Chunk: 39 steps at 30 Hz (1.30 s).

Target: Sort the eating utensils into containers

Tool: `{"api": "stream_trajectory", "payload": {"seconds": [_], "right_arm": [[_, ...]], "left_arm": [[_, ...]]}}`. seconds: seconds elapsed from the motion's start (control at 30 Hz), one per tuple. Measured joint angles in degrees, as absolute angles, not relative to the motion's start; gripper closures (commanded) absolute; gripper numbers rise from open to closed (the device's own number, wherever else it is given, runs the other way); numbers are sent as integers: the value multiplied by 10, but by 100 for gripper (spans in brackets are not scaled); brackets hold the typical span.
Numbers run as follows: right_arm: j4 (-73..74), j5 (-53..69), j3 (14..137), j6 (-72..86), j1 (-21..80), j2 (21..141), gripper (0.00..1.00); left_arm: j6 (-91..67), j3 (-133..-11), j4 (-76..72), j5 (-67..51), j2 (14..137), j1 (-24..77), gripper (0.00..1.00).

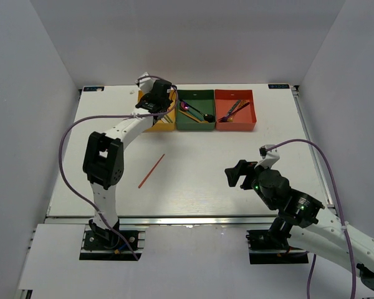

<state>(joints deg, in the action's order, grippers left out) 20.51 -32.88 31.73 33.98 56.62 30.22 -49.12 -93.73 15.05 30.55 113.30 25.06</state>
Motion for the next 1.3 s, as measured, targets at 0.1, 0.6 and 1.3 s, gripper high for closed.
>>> {"api": "stream_trajectory", "payload": {"seconds": [0.1,0.6,1.3], "right_arm": [[208,-333,317,339,566,302,11],[211,-342,318,339,566,315,11],[213,-320,325,328,566,303,11]], "left_arm": [[-501,-941,154,292,1160,243,100],[-522,-925,145,265,1182,230,34],[-244,-591,335,68,898,236,2]]}}
